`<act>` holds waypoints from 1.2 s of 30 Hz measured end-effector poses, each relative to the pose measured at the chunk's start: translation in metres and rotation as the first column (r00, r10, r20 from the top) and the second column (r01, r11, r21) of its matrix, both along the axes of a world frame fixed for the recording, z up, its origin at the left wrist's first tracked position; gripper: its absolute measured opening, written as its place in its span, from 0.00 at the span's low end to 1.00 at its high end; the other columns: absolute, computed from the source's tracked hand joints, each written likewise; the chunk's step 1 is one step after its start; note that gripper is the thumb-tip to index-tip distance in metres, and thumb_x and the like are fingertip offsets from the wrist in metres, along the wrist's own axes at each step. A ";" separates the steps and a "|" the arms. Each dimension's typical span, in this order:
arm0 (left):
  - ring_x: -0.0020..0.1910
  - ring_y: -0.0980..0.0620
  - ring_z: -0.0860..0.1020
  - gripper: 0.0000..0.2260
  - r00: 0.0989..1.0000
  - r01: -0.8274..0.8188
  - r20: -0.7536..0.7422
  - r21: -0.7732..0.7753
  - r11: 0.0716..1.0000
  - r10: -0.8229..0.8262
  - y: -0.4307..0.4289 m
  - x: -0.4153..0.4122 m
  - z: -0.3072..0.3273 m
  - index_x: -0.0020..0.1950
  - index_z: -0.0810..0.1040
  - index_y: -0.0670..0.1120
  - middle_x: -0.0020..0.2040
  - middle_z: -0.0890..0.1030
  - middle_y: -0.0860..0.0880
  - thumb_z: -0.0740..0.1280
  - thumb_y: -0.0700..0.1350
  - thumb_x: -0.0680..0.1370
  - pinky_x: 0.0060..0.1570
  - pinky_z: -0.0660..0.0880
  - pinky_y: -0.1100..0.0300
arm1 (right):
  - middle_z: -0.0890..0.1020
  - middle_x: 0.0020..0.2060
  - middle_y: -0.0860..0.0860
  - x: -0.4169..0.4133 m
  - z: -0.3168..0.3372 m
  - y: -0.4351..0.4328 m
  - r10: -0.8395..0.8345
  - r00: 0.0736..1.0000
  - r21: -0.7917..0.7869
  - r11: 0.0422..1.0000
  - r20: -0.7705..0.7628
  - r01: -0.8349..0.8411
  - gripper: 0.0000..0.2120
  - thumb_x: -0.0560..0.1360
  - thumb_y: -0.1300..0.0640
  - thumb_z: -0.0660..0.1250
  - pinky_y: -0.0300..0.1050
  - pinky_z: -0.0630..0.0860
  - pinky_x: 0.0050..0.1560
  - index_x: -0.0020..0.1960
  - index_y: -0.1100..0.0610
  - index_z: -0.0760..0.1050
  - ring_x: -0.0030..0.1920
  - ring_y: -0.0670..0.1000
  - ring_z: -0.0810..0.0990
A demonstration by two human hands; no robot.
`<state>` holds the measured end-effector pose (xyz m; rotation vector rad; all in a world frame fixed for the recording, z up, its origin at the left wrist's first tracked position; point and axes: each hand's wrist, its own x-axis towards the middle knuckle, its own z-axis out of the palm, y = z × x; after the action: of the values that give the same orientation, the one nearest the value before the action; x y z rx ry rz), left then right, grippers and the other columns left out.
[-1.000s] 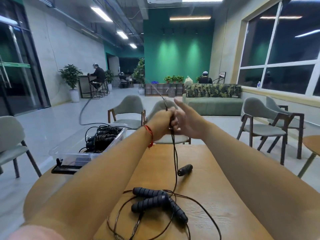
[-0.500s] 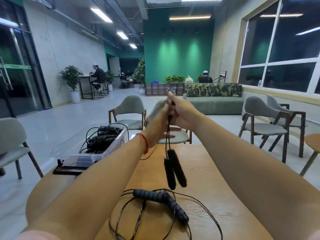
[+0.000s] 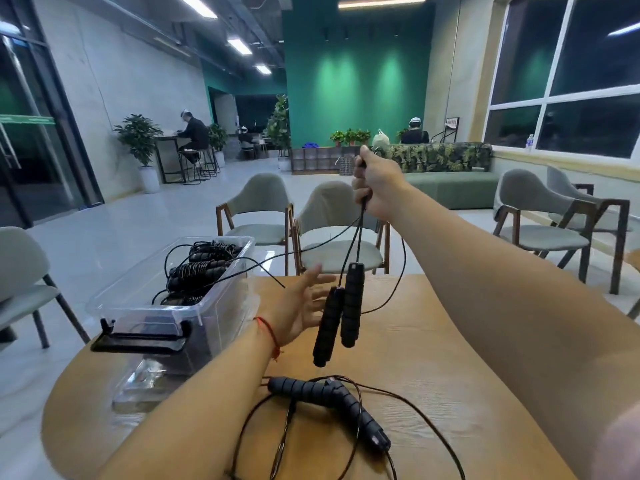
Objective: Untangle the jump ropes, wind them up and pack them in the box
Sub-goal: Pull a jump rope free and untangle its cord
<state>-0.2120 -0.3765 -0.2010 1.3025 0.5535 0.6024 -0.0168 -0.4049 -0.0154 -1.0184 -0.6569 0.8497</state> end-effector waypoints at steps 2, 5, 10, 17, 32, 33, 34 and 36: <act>0.65 0.37 0.81 0.40 0.968 -0.238 0.034 -0.216 0.947 0.250 0.031 -0.004 -0.008 0.79 0.69 0.42 0.71 0.78 0.37 0.63 0.71 0.79 0.61 0.81 0.38 | 0.68 0.27 0.46 0.011 -0.011 0.015 0.018 1.000 -0.060 0.998 0.000 -0.018 0.20 0.88 0.45 0.60 0.38 0.56 0.22 0.40 0.52 0.72 0.24 0.45 0.60; 0.73 0.40 0.75 0.41 0.879 -0.413 0.116 -0.301 0.860 0.463 0.063 -0.014 -0.015 0.83 0.63 0.47 0.77 0.72 0.37 0.67 0.69 0.78 0.68 0.76 0.39 | 0.66 0.27 0.45 0.019 -0.026 0.029 0.062 0.998 -0.126 0.990 -0.001 -0.061 0.20 0.88 0.45 0.59 0.38 0.56 0.20 0.40 0.52 0.72 0.24 0.44 0.60; 0.76 0.41 0.72 0.44 0.831 -0.533 0.062 -0.195 0.824 0.552 0.116 0.004 -0.010 0.72 0.76 0.43 0.72 0.77 0.36 0.69 0.76 0.71 0.67 0.72 0.52 | 0.68 0.28 0.46 0.033 -0.052 0.058 0.068 0.998 -0.188 0.980 -0.016 -0.070 0.17 0.88 0.46 0.61 0.38 0.56 0.19 0.43 0.53 0.73 0.24 0.44 0.61; 0.41 0.48 0.82 0.19 0.798 -0.584 -0.115 0.096 0.806 0.592 0.173 0.082 0.003 0.54 0.79 0.46 0.39 0.84 0.50 0.53 0.56 0.87 0.51 0.79 0.49 | 0.66 0.27 0.45 0.052 -0.068 0.088 0.132 0.988 -0.188 0.971 -0.086 -0.146 0.18 0.87 0.45 0.62 0.37 0.57 0.19 0.42 0.53 0.73 0.24 0.44 0.60; 0.59 0.46 0.75 0.14 0.827 0.161 -0.546 0.461 0.873 0.135 0.221 0.185 -0.006 0.67 0.76 0.50 0.61 0.78 0.46 0.61 0.52 0.84 0.57 0.73 0.46 | 0.63 0.29 0.45 0.096 -0.114 0.127 0.217 0.969 -0.181 0.955 -0.118 -0.236 0.20 0.88 0.45 0.59 0.36 0.55 0.21 0.40 0.52 0.72 0.26 0.44 0.57; 0.61 0.47 0.75 0.18 0.879 0.093 -0.458 0.439 0.893 0.134 0.217 0.188 -0.010 0.67 0.77 0.50 0.63 0.78 0.46 0.59 0.58 0.84 0.60 0.73 0.46 | 0.63 0.29 0.45 0.096 -0.118 0.128 0.217 0.969 -0.185 0.954 -0.118 -0.236 0.20 0.88 0.45 0.59 0.36 0.55 0.21 0.40 0.52 0.72 0.26 0.44 0.57; 0.63 0.48 0.75 0.22 0.921 -0.023 -0.349 0.399 0.917 0.175 0.211 0.193 -0.010 0.66 0.78 0.50 0.63 0.79 0.46 0.56 0.63 0.84 0.63 0.72 0.45 | 0.63 0.29 0.45 0.097 -0.121 0.128 0.214 0.970 -0.186 0.955 -0.118 -0.233 0.20 0.88 0.45 0.59 0.36 0.55 0.21 0.40 0.52 0.71 0.26 0.44 0.57; 0.60 0.49 0.78 0.24 0.931 -0.301 -0.138 0.228 0.926 0.337 0.210 0.198 -0.013 0.60 0.79 0.48 0.58 0.82 0.48 0.54 0.65 0.84 0.66 0.74 0.44 | 0.62 0.30 0.45 0.098 -0.125 0.129 0.207 0.971 -0.186 0.956 -0.121 -0.227 0.19 0.88 0.44 0.60 0.36 0.55 0.21 0.41 0.52 0.71 0.26 0.44 0.57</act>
<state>-0.0136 -0.1662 -0.2144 1.4801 0.8800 0.8368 0.0810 -0.2760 -0.1405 -1.0875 -0.6144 1.1713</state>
